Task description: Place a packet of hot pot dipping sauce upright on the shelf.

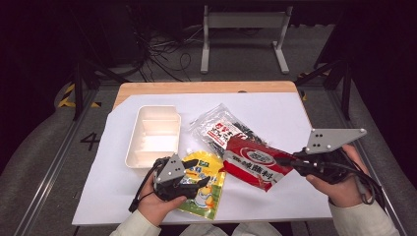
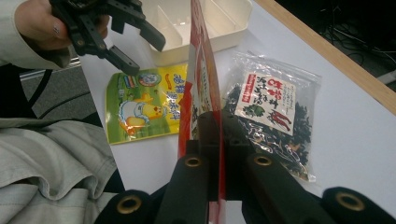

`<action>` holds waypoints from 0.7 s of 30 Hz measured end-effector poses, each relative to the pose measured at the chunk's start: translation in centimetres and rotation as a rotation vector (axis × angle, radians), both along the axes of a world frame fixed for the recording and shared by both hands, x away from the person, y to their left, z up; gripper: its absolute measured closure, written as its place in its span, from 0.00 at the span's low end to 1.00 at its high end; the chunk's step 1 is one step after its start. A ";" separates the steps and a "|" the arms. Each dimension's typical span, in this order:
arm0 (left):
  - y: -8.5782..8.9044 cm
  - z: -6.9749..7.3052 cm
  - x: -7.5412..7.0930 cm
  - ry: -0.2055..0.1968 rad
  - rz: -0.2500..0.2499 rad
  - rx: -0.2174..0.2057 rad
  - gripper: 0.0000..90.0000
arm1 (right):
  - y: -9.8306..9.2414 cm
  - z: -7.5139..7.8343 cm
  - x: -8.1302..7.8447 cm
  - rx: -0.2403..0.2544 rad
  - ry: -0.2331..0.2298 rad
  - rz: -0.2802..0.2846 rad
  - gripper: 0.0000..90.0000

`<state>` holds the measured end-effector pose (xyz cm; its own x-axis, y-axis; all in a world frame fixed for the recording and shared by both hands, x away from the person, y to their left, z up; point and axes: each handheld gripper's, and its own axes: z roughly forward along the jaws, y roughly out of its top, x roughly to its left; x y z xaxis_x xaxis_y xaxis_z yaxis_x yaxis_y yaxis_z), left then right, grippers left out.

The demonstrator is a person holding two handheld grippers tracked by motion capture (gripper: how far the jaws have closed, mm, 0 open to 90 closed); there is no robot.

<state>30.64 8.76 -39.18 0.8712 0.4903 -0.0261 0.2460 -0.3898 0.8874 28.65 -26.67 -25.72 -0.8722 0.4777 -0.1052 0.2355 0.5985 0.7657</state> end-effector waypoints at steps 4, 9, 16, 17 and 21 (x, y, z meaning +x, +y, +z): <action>-0.4 -0.5 0.6 -0.009 -0.013 -0.014 0.33 | 0.4 0.2 0.4 -0.004 0.002 0.019 0.99; -0.8 -0.9 1.0 -0.014 -0.039 -0.030 0.29 | 1.0 0.5 0.9 -0.005 0.017 0.040 0.99; -1.5 -1.5 1.6 0.011 -0.081 -0.036 0.29 | 2.0 0.8 1.1 -0.009 0.024 0.073 0.99; -1.6 -1.6 1.7 0.015 -0.085 -0.040 0.29 | 2.1 0.9 1.2 -0.009 0.023 0.078 0.99; -1.9 -1.6 1.8 0.008 -0.113 -0.061 0.27 | 2.7 1.0 1.2 0.008 0.030 0.113 0.99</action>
